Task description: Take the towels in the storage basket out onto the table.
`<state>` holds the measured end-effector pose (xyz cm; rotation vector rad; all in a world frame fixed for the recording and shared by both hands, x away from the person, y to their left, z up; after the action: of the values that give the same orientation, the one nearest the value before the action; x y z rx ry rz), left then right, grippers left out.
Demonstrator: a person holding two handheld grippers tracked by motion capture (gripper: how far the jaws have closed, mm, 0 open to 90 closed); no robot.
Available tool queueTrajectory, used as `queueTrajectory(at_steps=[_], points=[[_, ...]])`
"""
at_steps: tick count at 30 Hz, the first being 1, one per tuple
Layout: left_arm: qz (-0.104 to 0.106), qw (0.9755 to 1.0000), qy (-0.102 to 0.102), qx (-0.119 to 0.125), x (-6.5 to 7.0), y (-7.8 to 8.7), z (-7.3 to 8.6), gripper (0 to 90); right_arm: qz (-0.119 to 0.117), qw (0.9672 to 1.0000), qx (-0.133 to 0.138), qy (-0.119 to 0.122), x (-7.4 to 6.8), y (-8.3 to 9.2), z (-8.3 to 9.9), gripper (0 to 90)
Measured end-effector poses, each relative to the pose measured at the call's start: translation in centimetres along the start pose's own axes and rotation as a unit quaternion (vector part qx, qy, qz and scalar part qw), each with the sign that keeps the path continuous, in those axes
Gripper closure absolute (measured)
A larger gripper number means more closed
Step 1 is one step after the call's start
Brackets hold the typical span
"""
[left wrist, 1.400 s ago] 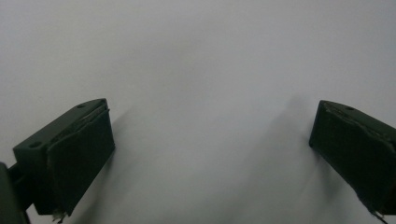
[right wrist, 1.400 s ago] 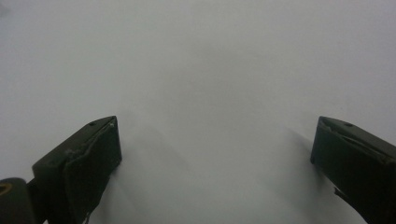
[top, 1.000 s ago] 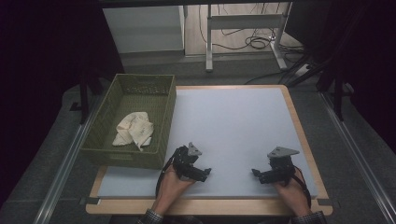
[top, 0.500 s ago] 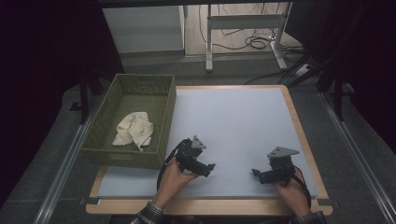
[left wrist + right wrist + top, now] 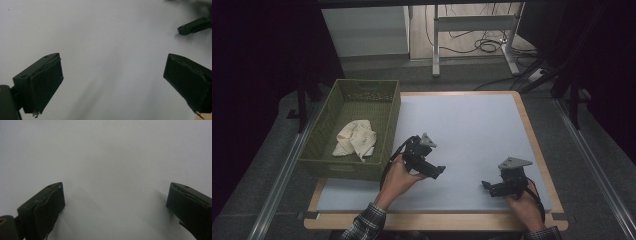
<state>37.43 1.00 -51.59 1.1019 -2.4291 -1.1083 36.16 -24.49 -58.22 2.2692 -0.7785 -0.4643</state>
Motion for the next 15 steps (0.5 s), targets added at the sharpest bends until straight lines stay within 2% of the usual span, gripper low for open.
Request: queueTrajectory(at_steps=[10, 15], points=[[-0.006, 0.9999, -0.007, -0.008, -1.7, 1.6, -2.0, 1.7, 0.0, 1.0, -0.001, 0.002, 0.0, 0.0, 0.0, 1.7], [-0.017, 0.9998, -0.002, -0.007, -3.3, 2.4, -2.8, 1.4, 0.0, 1.0, -0.001, 0.002, 0.0, 0.0, 0.0, 1.7]])
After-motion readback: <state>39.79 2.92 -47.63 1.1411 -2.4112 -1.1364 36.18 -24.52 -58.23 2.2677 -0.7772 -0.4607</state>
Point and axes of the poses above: each handheld gripper's, and its own axes: y roughly backward along the jaws, z roughly out of its underside, x roughly to its right, the point moved 7 cm from there along -y, roughly forward along the jaws, and after that the axes turned 12 degrees about -z, right-handed, at the moved point
